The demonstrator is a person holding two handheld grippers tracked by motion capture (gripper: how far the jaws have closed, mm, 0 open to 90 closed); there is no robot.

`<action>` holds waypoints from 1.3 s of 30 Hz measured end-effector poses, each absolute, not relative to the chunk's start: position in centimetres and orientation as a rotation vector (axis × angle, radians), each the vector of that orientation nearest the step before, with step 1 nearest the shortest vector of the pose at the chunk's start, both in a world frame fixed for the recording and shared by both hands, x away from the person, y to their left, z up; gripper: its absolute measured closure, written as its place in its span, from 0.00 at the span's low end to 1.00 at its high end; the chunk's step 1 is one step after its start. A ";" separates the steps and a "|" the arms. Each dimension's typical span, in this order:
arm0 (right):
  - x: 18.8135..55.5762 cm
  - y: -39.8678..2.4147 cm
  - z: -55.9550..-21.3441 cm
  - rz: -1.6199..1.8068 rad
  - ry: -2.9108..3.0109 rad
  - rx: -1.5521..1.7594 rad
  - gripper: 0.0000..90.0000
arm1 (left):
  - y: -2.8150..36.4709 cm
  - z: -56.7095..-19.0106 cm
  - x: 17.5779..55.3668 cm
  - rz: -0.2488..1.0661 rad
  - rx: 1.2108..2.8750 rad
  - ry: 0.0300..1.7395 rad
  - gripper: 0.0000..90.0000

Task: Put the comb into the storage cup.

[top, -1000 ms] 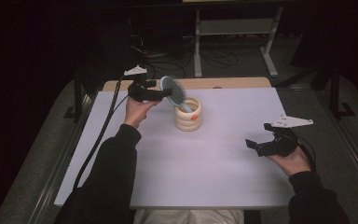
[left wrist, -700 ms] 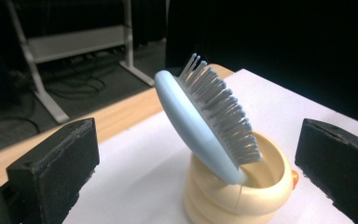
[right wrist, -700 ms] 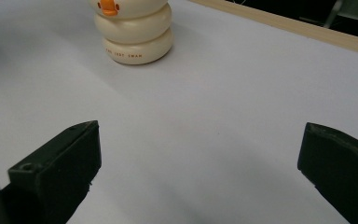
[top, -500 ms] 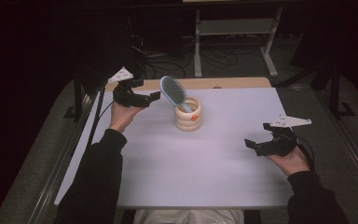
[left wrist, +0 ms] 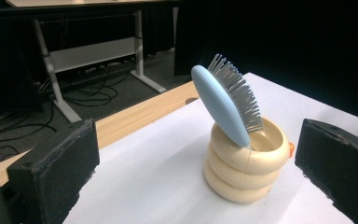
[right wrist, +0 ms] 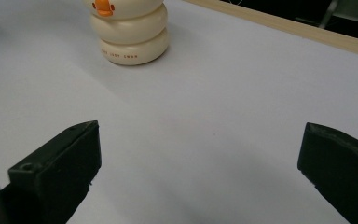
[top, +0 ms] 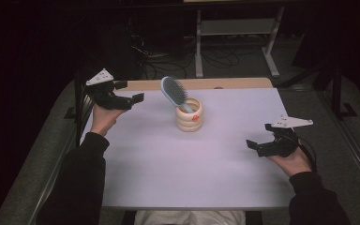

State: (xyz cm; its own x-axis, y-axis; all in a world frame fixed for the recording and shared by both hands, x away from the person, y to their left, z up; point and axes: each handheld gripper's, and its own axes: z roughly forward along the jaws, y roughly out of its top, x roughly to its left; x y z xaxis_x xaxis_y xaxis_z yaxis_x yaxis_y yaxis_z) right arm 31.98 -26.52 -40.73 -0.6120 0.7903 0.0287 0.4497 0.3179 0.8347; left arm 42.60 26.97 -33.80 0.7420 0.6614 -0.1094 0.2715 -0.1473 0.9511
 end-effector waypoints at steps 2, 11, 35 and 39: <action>32.0 -26.5 -40.7 1.207 2.205 1.101 0.00 | 27.3 -33.9 42.2 0.397 1.732 0.723 0.00; 31.9 -26.7 -40.6 1.209 2.189 1.105 0.00 | 28.4 -34.1 40.6 0.384 1.737 0.676 0.00; 31.7 -26.7 -40.7 1.199 2.196 1.109 0.00 | 31.4 -36.3 36.9 0.350 1.695 0.659 0.00; 31.7 -26.7 -40.8 1.203 2.200 1.108 0.00 | 31.9 -36.6 36.5 0.351 1.694 0.664 0.00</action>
State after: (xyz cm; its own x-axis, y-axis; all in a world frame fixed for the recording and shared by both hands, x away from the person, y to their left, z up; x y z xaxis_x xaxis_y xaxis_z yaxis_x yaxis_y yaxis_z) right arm 31.65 -26.67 -40.78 -0.6071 0.7941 0.0283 0.4521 0.3159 0.8341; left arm 36.48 31.88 -36.60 0.7899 0.6008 -0.1231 0.2373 -0.1143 0.9647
